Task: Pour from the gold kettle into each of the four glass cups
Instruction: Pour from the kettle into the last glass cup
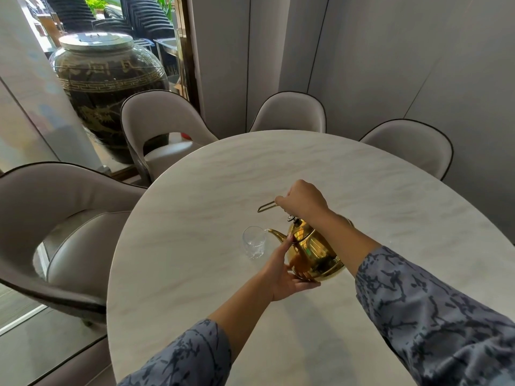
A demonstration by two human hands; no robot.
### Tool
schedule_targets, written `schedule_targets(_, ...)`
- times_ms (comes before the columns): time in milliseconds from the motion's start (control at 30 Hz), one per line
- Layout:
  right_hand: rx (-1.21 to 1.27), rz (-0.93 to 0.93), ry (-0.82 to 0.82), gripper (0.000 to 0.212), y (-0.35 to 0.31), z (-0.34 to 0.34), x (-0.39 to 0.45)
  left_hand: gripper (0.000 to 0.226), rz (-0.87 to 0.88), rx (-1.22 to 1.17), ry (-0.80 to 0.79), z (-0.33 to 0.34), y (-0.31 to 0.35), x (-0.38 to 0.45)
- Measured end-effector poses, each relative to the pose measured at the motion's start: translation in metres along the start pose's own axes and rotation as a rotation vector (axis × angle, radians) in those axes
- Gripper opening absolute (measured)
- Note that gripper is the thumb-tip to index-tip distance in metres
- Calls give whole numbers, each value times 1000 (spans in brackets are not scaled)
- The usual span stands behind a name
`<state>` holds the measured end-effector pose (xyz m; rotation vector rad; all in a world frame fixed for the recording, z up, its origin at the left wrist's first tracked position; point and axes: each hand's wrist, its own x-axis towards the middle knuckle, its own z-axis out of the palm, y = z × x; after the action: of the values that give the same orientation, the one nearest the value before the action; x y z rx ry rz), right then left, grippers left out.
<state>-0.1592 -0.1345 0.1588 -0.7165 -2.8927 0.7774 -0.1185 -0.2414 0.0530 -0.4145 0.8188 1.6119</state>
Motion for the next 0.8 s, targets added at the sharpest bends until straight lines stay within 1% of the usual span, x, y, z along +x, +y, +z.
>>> schedule_targets(200, 12, 12, -2, 34, 3, 4, -4, 112, -11, 65, 15, -8, 0, 2)
schedule_targets(333, 53, 39, 23, 44, 12, 10, -12, 107, 9, 156, 52, -17, -2, 6)
schedule_targets(500, 149, 44, 66, 50, 29, 15, -25, 91, 77, 301, 105, -23, -6, 5)
schedule_targets(600, 218, 53, 90, 49, 37, 16, -34, 90, 115, 360, 144, -25, -8, 5)
schedule_targets(800, 361, 81, 169, 58, 47, 11, -53, 95, 191, 430, 234, -22, -12, 1)
